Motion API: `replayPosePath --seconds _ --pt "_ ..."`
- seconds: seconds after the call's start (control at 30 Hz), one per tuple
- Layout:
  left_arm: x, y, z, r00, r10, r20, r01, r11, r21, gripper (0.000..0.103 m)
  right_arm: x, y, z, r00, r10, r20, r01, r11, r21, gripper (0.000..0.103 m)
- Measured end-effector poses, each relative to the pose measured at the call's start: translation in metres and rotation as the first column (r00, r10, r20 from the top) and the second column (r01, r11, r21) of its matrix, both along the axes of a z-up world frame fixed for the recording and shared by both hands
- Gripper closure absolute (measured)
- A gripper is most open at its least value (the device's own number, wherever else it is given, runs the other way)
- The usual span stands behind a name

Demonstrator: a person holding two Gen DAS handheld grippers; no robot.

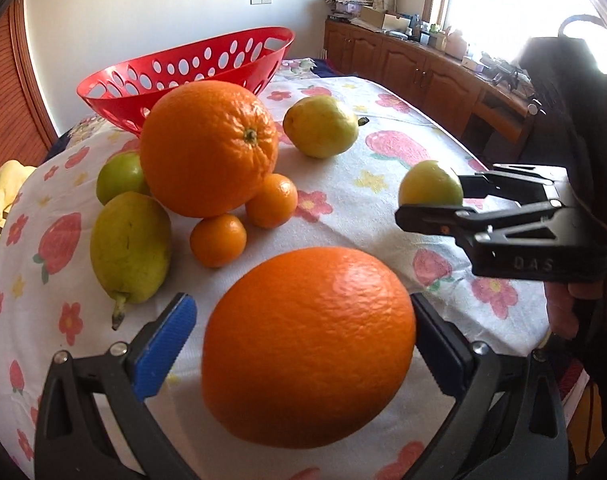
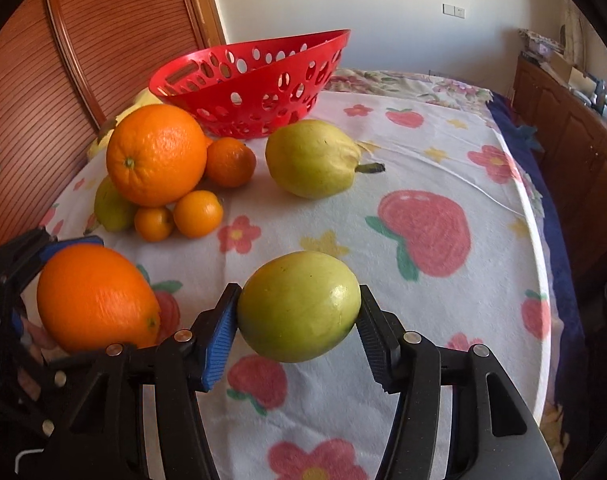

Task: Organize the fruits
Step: 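Lift the large orange with the left tool while the right tool lifts the lime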

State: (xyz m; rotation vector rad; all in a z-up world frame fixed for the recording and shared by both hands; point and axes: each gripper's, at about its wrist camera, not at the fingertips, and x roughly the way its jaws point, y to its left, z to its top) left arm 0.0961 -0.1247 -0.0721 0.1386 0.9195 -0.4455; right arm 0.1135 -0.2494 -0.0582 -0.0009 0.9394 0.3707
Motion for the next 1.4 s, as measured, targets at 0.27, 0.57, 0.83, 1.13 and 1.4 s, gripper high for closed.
replayPosePath --seconds 0.27,0.57,0.83,1.13,1.4 --pt "0.006 0.007 -0.007 1.0 0.026 -0.016 -0.026 1.0 0.014 0.001 -0.01 0.006 -0.007 1.0 0.002 0.019 -0.002 0.999 -0.036 0.045" --pt "0.005 0.013 -0.008 0.999 0.007 -0.033 -0.008 1.0 -0.027 0.001 -0.015 0.008 -0.009 0.999 -0.009 0.048 0.011 0.999 -0.044 0.044" --pt "0.002 0.013 -0.004 0.998 -0.054 -0.039 0.052 0.997 -0.053 0.013 -0.016 0.008 -0.013 0.998 -0.03 0.047 0.033 0.998 -0.061 0.044" --pt "-0.003 0.02 -0.003 0.998 -0.059 -0.036 0.055 0.994 -0.092 0.014 -0.018 0.009 -0.013 0.998 -0.034 0.059 0.037 0.997 -0.063 0.045" --pt "-0.015 0.018 0.0 0.998 -0.067 -0.01 0.066 0.995 -0.07 0.014 -0.023 0.016 -0.004 0.996 -0.012 0.092 0.017 0.998 -0.055 0.045"
